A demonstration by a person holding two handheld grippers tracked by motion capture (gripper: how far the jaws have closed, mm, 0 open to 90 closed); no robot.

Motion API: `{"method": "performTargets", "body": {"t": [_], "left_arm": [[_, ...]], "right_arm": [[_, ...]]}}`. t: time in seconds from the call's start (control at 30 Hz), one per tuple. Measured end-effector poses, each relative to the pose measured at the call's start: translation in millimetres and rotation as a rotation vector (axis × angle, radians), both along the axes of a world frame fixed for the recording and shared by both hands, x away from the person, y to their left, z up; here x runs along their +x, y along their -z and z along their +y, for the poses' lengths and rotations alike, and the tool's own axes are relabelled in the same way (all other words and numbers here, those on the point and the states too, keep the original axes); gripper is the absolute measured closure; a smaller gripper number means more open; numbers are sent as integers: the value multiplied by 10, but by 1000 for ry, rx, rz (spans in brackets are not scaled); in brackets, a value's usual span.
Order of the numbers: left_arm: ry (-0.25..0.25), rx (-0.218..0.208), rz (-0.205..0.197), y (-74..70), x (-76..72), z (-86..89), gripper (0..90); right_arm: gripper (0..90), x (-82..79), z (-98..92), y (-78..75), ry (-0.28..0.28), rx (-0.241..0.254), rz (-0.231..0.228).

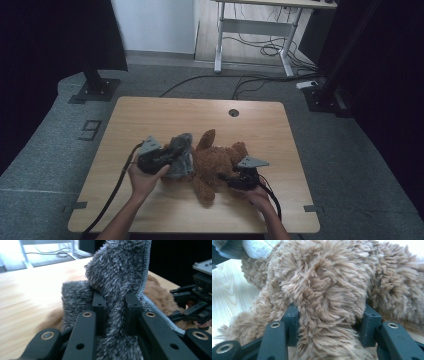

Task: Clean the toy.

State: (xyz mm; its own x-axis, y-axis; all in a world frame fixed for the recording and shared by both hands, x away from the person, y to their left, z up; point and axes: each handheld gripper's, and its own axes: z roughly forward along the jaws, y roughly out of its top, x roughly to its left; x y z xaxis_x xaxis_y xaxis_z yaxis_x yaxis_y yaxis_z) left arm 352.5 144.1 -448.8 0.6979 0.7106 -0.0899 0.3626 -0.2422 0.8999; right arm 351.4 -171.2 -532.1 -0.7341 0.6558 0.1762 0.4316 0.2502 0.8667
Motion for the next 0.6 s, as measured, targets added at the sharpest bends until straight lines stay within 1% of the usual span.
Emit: {"method": "performTargets", "body": {"t": [0.03, 0.07, 0.1, 0.13, 0.17, 0.2, 0.27, 0.33, 0.43, 0.5, 0.53, 0.6], "left_arm": [[-8, 75, -14, 36, 52, -161, 742], [-20, 100, -18, 67, 93, -196, 741], [-20, 100, -18, 67, 93, -196, 742], [-25, 98, -5, 93, 139, -187, 742], [-32, 85, 11, 107, 179, -156, 741], [-50, 76, 21, 115, 220, -82, 741], [-61, 62, 35, 133, 243, -13, 741], [-91, 48, 41, 176, 252, 99, 741], [-140, 44, 52, 268, 262, 261, 742], [-160, 18, 78, 360, 262, 392, 742], [-171, 12, 85, 403, 250, 441, 743], [-190, 26, 91, 479, 224, 518, 745]], "right_arm": [[469, -1, -2, 1, -1, 0, 0], [469, -1, -3, 1, -2, 0, 0], [469, -1, -3, 1, -2, 0, 0], [469, -2, -2, 1, -2, 0, -1], [469, -3, 3, 2, 1, 0, -4], [469, -4, 6, 2, 2, -1, -6], [469, -5, 10, 3, 2, -1, -9], [469, -5, 11, 3, 0, -2, -11], [469, -8, 13, 3, 1, -4, -12], [468, -10, 13, 4, 2, -4, -12], [468, -11, 15, 4, 1, -4, -11], [469, -10, 17, 5, 1, -3, -11]]}}
